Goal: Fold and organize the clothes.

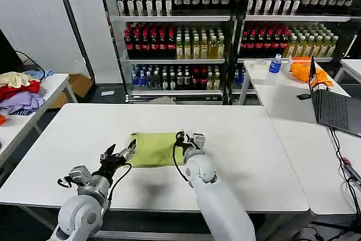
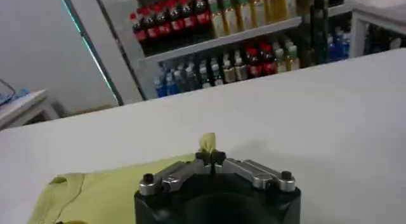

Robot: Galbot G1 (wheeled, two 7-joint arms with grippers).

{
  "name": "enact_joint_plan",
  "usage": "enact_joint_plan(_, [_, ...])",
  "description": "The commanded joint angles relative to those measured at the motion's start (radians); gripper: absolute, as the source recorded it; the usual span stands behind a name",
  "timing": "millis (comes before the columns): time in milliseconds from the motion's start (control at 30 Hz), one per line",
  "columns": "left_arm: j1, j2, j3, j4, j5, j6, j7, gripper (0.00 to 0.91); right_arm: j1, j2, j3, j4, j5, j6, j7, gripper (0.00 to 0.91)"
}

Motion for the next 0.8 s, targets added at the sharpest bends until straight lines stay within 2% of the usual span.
enact_joint_plan(33, [0.004,0.007,0.011,-0.006,-0.001,0.002,0.000,0.907,0.012,-0.092,0.049,-0.009,-0.007,-0.005,0.001,0.000])
enact_joint_plan(233, [-0.010,0.009,0.032,-0.003,0.009,0.004,0.001,0.907,0.023,-0.177,0.086,-0.020,-0.018,-0.026,-0.036,0.000])
enact_joint_plan(333, [-0.019,0.006,0.044,0.006,0.022,0.004,0.002,0.907,0.034,-0.209,0.093,-0.034,-0.056,-0.033,-0.075,0.000])
enact_joint_plan(367, [-0.021,0.005,0.049,0.010,0.031,0.003,0.003,0.907,0.039,-0.220,0.090,-0.040,-0.074,-0.033,-0.094,0.484])
enact_joint_plan(400, [-0.021,0.005,0.052,0.011,0.035,0.002,0.003,0.907,0.042,-0.224,0.088,-0.043,-0.089,-0.023,-0.111,0.907])
enact_joint_plan(533, [-0.020,0.004,0.056,0.011,0.059,0.001,0.007,0.907,0.030,-0.236,0.081,-0.017,-0.142,0.018,-0.141,0.907])
enact_joint_plan(800, [-0.020,0.012,0.051,0.007,0.076,-0.002,0.010,0.907,-0.044,-0.278,0.072,0.095,-0.291,0.275,-0.135,0.907])
